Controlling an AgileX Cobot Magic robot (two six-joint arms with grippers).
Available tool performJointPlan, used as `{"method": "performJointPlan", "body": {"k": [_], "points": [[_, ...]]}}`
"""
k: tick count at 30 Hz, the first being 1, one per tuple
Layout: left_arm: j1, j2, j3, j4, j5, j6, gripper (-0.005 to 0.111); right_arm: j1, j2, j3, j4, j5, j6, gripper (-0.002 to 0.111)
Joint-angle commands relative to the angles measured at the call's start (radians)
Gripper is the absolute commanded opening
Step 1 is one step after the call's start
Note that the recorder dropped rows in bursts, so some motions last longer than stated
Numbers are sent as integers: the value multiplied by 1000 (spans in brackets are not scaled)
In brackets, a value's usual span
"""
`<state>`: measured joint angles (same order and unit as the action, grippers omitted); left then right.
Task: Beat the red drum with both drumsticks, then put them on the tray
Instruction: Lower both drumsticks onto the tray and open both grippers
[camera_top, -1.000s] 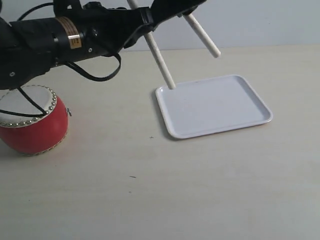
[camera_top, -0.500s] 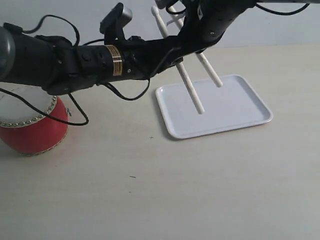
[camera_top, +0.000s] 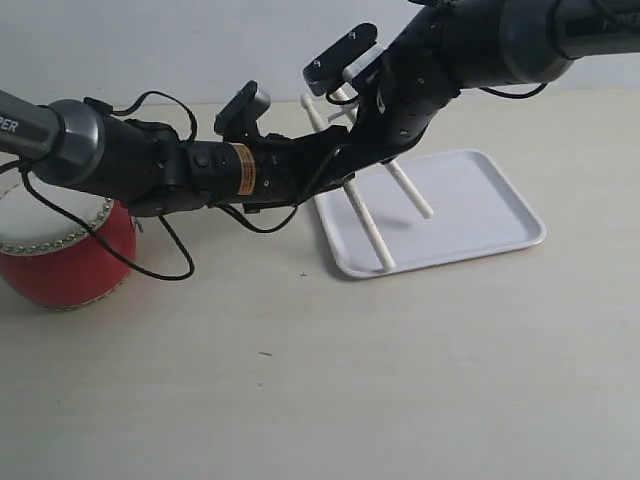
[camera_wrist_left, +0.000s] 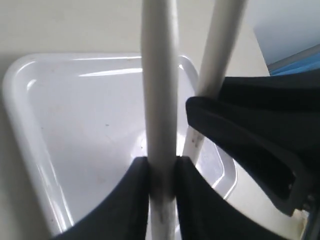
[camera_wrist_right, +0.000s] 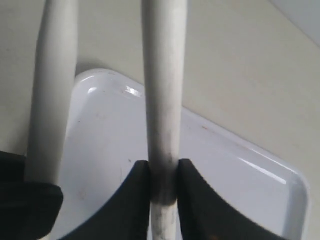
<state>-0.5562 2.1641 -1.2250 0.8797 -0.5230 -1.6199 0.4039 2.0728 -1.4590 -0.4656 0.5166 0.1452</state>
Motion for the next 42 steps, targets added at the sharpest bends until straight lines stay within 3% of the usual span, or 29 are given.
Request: {"method": "performJointPlan", "body": {"k": [1,21,32,42], "points": [[-2,7,-52,-16,-53,-20,0,-8,40,6,20,-17,-3,0],[-2,138,-166,45,18,-141,0,-20,109,6,24,-18,5,0],[44,169,-229,358,17,-505,0,-20,109,6,49,15,5,0],[57,169,-229,413,17,-505,4,-20,109,6,73,11,5,17]]}}
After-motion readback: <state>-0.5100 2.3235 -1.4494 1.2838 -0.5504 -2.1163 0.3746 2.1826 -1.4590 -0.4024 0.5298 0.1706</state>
